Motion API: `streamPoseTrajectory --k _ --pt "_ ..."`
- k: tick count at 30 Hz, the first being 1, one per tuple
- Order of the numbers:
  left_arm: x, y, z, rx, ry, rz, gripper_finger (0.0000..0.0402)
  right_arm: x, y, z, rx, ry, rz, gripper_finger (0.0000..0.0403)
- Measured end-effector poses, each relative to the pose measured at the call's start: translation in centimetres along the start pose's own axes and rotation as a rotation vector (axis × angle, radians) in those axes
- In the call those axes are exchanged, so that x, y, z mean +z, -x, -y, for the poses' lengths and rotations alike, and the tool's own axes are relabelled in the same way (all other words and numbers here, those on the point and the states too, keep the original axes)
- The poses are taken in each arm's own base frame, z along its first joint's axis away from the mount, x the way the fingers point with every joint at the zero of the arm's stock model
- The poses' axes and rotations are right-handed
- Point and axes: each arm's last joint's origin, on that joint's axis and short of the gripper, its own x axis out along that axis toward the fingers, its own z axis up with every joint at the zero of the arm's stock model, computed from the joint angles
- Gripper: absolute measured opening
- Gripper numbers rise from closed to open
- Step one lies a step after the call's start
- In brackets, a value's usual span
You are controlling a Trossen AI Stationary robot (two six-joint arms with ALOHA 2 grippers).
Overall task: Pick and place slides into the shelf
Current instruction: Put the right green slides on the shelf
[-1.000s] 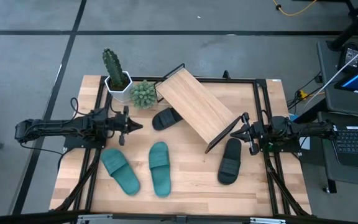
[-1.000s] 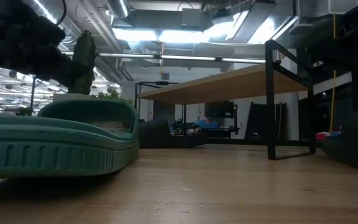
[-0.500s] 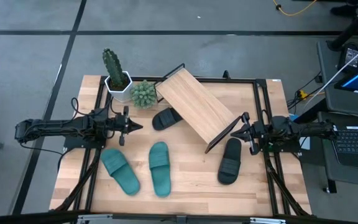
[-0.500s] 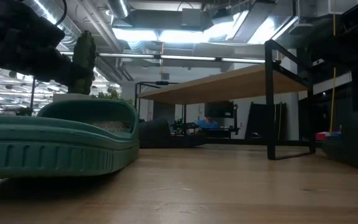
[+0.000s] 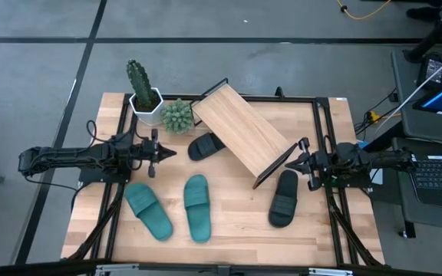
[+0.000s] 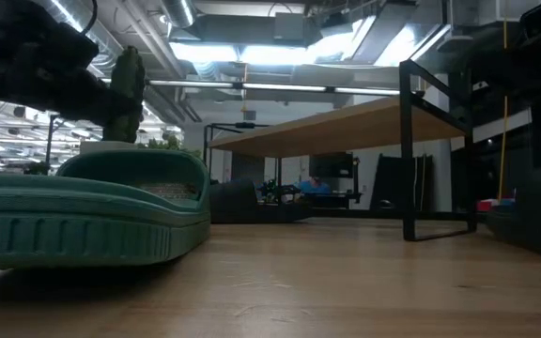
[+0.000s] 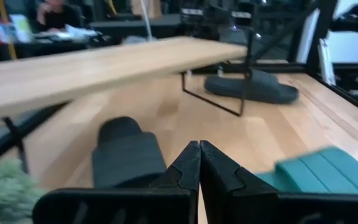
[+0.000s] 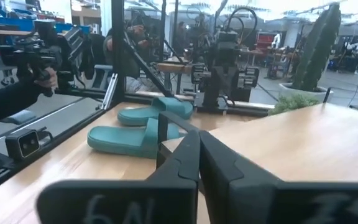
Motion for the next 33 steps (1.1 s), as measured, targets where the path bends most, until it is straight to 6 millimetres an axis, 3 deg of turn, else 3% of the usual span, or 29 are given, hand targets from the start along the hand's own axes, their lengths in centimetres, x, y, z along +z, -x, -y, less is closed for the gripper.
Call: streamPoseTrajectory --k 12,22,33 --pt "0.42 0.01 -0.08 0.027 -0.094 0.041 0.0003 0.46 0.01 0.03 -0.005 0.093 0.047 0.0025" --pt "0.04 0.0 -0.06 0.023 0.004 0.004 0.0003 0.6 0.02 0.04 -0.009 0.162 0.061 0.0006" --pt "0.05 0.0 -0.06 0.021 0.011 0.005 0.0003 0.69 0.03 -0.15 0.058 0.12 0.079 0.0015"
